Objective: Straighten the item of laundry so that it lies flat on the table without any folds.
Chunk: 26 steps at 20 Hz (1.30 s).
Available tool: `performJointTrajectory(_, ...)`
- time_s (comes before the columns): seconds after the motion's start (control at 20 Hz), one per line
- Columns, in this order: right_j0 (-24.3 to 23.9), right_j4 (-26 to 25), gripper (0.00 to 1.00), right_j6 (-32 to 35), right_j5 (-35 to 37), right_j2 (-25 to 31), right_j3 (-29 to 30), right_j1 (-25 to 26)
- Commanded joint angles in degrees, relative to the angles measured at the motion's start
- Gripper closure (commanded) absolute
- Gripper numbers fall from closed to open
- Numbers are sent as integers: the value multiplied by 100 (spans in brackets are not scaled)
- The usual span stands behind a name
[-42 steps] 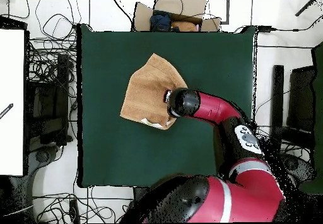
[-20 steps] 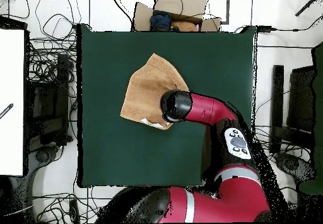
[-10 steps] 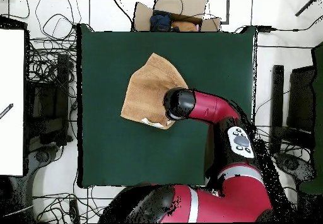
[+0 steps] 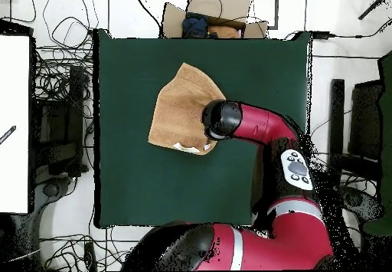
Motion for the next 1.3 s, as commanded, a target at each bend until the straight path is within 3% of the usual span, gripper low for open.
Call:
performJointTrajectory(0.05, -55, -233, 100, 142, 820, -77, -478, -24)
performJointTrajectory(0.35, -50, -248, 100, 304, 886, -147, -454, -137)
performJointTrajectory(0.5, -8, -299, 100, 261, 1185, -252, -519, -381)
performJointTrajectory(0.9, 138, -340, 100, 259, 2087, -325, -922, -418)
performJointTrajectory(0.95, 112, -357, 0, 273, 2084, -287, -891, -434)
performJointTrajectory(1.3, 65, -360, 0, 259, 2058, -225, -814, -460)
